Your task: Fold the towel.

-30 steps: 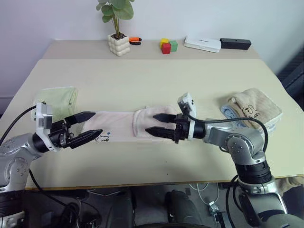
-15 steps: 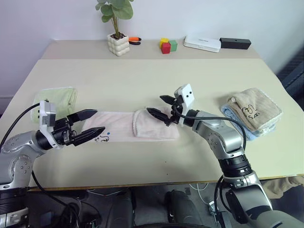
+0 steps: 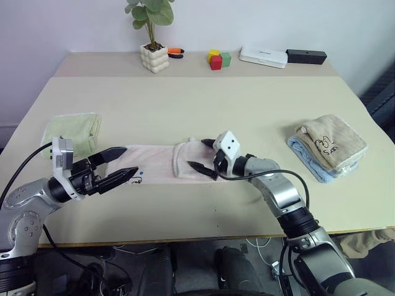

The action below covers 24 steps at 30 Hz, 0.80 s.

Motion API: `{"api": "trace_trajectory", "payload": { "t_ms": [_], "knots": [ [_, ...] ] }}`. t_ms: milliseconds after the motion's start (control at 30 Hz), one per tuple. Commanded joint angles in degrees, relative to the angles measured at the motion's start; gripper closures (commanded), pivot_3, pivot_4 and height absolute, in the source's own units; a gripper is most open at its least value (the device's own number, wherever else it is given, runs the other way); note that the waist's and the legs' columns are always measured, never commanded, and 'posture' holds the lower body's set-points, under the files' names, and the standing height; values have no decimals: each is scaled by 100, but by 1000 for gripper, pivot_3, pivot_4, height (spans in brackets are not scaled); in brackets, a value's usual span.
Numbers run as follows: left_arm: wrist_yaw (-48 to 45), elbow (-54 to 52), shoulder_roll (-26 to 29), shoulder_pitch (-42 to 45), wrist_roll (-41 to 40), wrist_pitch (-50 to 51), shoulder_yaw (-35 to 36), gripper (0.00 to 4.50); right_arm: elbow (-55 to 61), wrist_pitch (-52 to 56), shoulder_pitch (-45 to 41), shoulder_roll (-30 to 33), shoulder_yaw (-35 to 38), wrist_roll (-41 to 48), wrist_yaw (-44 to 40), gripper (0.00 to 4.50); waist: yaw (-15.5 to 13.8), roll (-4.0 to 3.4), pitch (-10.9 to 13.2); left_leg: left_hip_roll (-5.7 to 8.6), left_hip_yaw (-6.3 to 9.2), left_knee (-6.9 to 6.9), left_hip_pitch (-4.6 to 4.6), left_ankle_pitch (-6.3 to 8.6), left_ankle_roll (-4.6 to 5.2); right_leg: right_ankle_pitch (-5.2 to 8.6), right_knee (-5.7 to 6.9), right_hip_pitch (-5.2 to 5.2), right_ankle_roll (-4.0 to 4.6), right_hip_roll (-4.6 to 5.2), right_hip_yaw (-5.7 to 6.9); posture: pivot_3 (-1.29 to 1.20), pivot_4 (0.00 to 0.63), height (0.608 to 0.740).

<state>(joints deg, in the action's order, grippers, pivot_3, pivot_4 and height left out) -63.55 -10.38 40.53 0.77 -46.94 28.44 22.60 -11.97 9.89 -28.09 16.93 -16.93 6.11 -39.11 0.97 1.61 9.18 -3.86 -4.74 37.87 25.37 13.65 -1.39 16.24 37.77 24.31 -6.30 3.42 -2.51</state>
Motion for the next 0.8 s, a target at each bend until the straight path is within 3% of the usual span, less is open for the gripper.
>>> {"api": "trace_trajectory", "payload": {
  "t_ms": [33, 233, 400, 667, 800],
  "knots": [
    [20, -214, 9, -25, -72, -66, 116, 0, -230, -143, -278, -52, 43, -312, 197, 45, 6, 0, 0, 0, 0, 0, 0, 0, -1, 0, 1, 0, 0, -1, 0, 0, 150, 735],
    [-4, -163, 31, -29, -47, -111, 134, 0, -69, -31, -158, -45, -31, -324, -138, 45, -7, 1, -1, 0, 0, 0, -1, -1, -1, 0, 2, -1, 0, 0, 0, 0, 150, 735],
    [85, -171, 34, -148, -243, 150, 224, 0, 991, 1150, -138, 4, 397, 754, -777, 45, -1, -1, 0, -1, 0, -1, -1, -1, -1, -1, 2, 0, -2, 0, 0, 0, 150, 735],
    [1554, -806, -206, -787, -2297, 1789, 971, 0, 1682, 1822, -382, 442, 964, 1365, -1026, 45, -10, 1, 0, -1, 6, 0, -1, 0, -1, 0, 2, -2, 0, 7, 2, 0, 150, 735],
    [2698, -1116, -422, -1484, -3588, 2283, 1339, 0, 2032, 1644, -193, 902, 1320, 1856, -1709, 45, 1, 0, 2, -2, 8, -1, -1, 1, 1, -4, 0, -1, -7, 11, 1, 0, 150, 735]
  ]
}}
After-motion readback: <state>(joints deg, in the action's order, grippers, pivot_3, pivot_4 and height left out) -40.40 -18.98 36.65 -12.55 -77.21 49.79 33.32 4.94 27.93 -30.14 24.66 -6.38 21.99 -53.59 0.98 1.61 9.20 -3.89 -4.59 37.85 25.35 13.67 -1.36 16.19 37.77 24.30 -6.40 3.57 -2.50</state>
